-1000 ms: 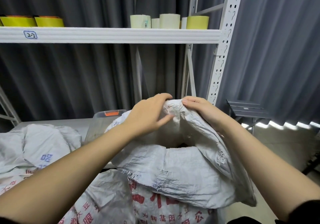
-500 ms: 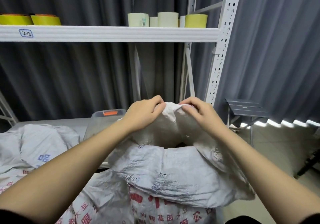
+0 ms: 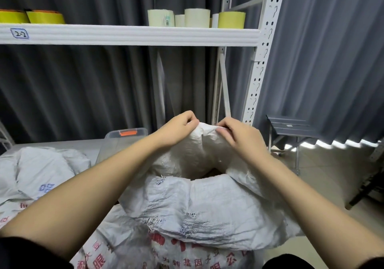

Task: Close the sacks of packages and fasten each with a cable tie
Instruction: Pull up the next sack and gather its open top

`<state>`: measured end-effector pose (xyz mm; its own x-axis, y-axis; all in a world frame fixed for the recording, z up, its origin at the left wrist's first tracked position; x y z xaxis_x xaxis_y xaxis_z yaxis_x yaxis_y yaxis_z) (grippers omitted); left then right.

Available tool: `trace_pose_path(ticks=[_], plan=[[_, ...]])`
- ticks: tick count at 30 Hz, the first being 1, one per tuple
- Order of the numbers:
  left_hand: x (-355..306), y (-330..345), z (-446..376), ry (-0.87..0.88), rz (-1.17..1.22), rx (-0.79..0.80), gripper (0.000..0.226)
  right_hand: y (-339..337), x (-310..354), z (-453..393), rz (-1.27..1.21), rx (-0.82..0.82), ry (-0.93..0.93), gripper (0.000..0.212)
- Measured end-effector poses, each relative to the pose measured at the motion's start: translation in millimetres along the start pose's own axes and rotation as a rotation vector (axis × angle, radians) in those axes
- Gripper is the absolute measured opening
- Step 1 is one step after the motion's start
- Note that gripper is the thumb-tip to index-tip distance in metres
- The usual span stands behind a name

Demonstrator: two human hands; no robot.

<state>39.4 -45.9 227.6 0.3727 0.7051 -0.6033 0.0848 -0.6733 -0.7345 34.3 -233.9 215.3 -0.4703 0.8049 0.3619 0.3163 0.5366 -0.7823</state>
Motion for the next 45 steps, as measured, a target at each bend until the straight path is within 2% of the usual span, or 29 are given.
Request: trace_pose_path(ticks=[2, 4, 6, 8, 9, 11, 12, 13, 14, 16, 19, 21, 23, 25, 28, 29, 30, 31, 32, 34, 36, 39, 41, 42, 45], plan=[[-7, -3, 4, 0.12, -0.342, -0.067, 0.021, 1, -10, -8, -0.42, 0.092, 0.117, 0.012], [-19, 1, 8, 0.389, -0.624, -0.17, 0.032, 2, -12, -12, -0.71, 0.199, 0.188, 0.013], [-27, 10, 11, 0.495, -0.714, -0.139, 0.035, 5, -8, -11, -0.822, 0.275, 0.21, 0.011], [-26, 15, 11, 0.45, -0.683, -0.136, 0.03, 7, -5, -6, -0.857, 0.262, 0.225, 0.008], [-22, 15, 10, 0.405, -0.652, -0.139, 0.028, 7, -6, -3, -0.763, 0.236, 0.218, 0.013], [-13, 13, 8, 0.315, -0.587, -0.132, 0.024, 4, -8, 9, -0.228, 0.132, 0.119, 0.025], [-10, 11, 7, 0.263, -0.537, -0.112, 0.022, 2, -8, 15, -0.009, 0.038, 0.06, 0.024], [-7, 9, 5, 0.211, -0.487, -0.074, 0.021, 0, -8, 22, 0.063, -0.049, 0.023, 0.02], [-4, 9, 3, 0.172, -0.456, -0.027, 0.02, -2, -10, 26, 0.013, -0.09, 0.026, 0.015], [-4, 10, 1, 0.183, -0.486, 0.001, 0.02, -2, -21, 24, -0.34, -0.035, 0.122, 0.009], [-16, 14, 5, 0.473, -0.593, -0.16, 0.029, -2, -29, 14, -0.774, 0.119, 0.26, 0.005], [-27, 22, 7, 0.602, -0.622, -0.14, 0.038, 1, -27, 12, -0.934, 0.241, 0.292, 0.003], [-32, 31, 9, 0.623, -0.645, -0.124, 0.036, 5, -22, 14, -0.99, 0.286, 0.282, 0.004], [-29, 33, 9, 0.559, -0.62, -0.139, 0.035, 3, -18, 19, -0.811, 0.21, 0.254, 0.011], [-17, 30, 2, 0.35, -0.543, -0.065, 0.024, -5, -10, 36, -0.117, 0.038, 0.22, 0.031], [-14, 28, -1, 0.286, -0.516, -0.037, 0.022, -4, -9, 41, 0.042, -0.001, 0.202, 0.032], [-13, 26, -4, 0.234, -0.5, -0.005, 0.022, -2, -11, 45, 0.099, -0.03, 0.177, 0.03], [-11, 25, -5, 0.213, -0.504, 0.026, 0.024, 0, -15, 46, 0.072, -0.03, 0.165, 0.024], [-11, 25, -6, 0.231, -0.524, 0.047, 0.025, 1, -22, 46, -0.066, -0.013, 0.176, 0.017], [-15, 26, -6, 0.354, -0.592, 0.04, 0.025, 0, -37, 41, -0.505, 0.081, 0.26, 0.008], [-23, 29, -2, 0.482, -0.572, -0.014, 0.027, -3, -44, 36, -0.81, 0.199, 0.338, 0.01], [-41, 41, 4, 0.563, -0.499, -0.02, 0.033, -2, -45, 35, -1.064, 0.332, 0.404, 0.014], [-46, 48, 4, 0.559, -0.554, -0.047, 0.025, -1, -42, 38, -1.038, 0.292, 0.377, 0.018], [-45, 51, 3, 0.531, -0.571, -0.063, 0.023, -2, -41, 41, -0.905, 0.221, 0.343, 0.021], [-37, 54, -5, 0.392, -0.495, -0.034, 0.026, -8, -35, 54, -0.294, -0.075, 0.309, 0.033]])
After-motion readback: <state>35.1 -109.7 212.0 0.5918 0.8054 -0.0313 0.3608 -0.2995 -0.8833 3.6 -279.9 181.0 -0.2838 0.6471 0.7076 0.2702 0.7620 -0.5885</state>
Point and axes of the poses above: each hand's wrist, its own z-axis away from the middle knuckle, its own y-axis out of the palm, x = y × z, the point moved 3 cm from there along -z, towards the middle knuckle, and after that the axes turned 6 degrees about y, right-handed, at the moved point
